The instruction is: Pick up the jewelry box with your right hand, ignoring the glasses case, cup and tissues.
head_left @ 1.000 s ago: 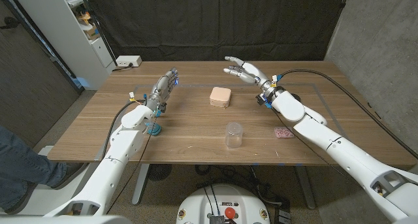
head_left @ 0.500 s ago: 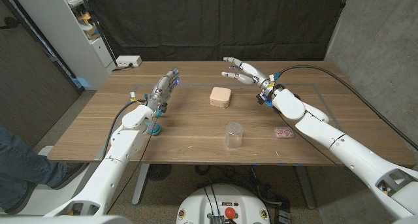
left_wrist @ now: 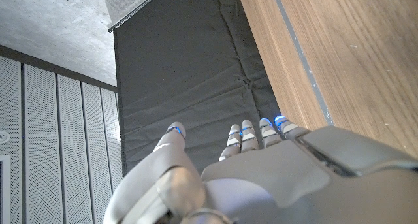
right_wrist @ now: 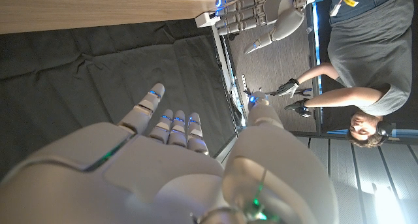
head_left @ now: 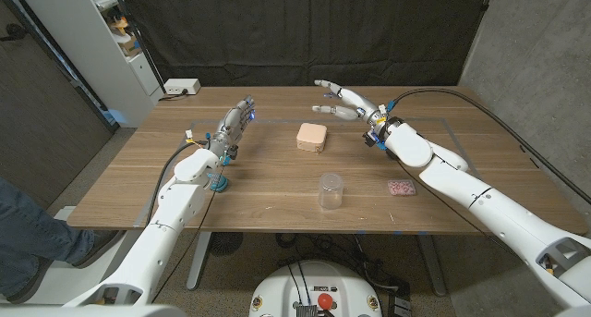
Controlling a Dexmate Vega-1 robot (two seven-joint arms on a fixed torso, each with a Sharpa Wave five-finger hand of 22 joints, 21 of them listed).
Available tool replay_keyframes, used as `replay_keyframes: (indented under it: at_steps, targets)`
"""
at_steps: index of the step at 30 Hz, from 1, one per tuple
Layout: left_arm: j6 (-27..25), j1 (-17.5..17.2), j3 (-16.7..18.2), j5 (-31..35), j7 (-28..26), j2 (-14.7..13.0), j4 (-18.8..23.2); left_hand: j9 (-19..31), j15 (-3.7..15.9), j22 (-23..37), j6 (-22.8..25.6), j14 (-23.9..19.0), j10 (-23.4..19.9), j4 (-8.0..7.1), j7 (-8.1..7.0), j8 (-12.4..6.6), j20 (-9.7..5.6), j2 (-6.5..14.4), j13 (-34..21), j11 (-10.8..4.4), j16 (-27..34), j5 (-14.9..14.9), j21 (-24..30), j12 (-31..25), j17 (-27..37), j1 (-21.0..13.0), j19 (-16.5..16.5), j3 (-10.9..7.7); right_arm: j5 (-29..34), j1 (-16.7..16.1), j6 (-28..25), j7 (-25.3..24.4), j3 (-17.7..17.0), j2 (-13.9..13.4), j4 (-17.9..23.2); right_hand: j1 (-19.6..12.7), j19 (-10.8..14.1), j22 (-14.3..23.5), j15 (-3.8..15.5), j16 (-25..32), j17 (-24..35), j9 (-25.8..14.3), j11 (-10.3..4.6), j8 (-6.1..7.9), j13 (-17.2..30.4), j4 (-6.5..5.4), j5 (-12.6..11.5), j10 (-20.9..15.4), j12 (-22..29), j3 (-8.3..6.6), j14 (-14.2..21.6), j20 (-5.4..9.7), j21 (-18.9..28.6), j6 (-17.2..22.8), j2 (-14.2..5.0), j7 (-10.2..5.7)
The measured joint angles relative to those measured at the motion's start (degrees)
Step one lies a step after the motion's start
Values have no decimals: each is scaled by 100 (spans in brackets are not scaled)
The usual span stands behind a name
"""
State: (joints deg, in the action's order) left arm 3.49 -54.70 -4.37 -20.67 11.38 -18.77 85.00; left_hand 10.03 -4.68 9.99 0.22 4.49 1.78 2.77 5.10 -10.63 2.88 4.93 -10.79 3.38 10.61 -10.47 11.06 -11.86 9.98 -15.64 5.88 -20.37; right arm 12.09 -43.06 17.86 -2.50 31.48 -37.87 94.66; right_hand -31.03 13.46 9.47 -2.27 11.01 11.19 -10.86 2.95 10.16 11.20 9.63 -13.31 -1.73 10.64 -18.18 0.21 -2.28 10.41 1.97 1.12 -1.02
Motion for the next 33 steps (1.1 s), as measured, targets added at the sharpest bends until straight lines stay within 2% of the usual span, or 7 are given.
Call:
replay_keyframes:
  at_steps: [3,5,10,27,30,33]
  targets:
    - [0,0,-9,5,-2,1,2,0,0,0,0,0,0,0,0,0,0,24,0,0,0,0,0,0,30,24,0,0,94,4,-69,3,12,-35,64,-62,-16,0,-79,0,0,-22,-22,-20,0,0,-42,26,0,0,-34,-35,0,-207,62,-35]
    - [2,1,-18,9,-5,2,3,0,0,0,0,0,0,0,0,0,0,31,0,0,0,0,0,0,31,31,0,0,176,8,-129,6,26,-75,151,-97,-51,0,-83,0,11,-22,-47,-20,0,0,-90,185,-1,0,-38,-70,0,-290,97,-51]
    - [6,2,-31,13,-11,4,8,0,0,0,0,0,0,0,0,0,0,30,0,0,0,0,0,0,31,30,0,0,334,19,-287,54,43,-130,274,-165,-61,0,-145,0,16,-22,-18,-20,0,0,-152,370,-33,0,-103,-142,0,-410,165,-75]
    - [28,-13,-75,36,-38,2,44,0,0,0,0,0,0,0,0,0,21,30,0,0,0,0,0,0,30,30,21,1,688,126,-881,458,150,-358,717,-293,-114,0,-252,1,15,-21,7,-19,0,-24,-240,518,-33,71,-171,-337,0,-628,293,0]
    - [28,-17,-83,40,-43,-2,50,0,0,0,53,0,0,23,9,0,21,30,0,0,0,0,0,0,30,30,21,24,759,158,-1000,547,179,-400,805,-299,-92,0,-266,1,15,-21,-5,-19,0,-24,-240,542,-33,71,-184,-358,0,-658,299,-31]
    - [28,-19,-93,44,-49,-8,59,0,0,0,61,0,0,23,1,0,21,30,0,0,0,0,0,0,21,30,21,24,817,181,-1085,599,199,-422,861,-323,-102,0,-267,1,15,-21,0,-19,0,-24,-281,576,-33,71,-186,-429,0,-682,323,-7]
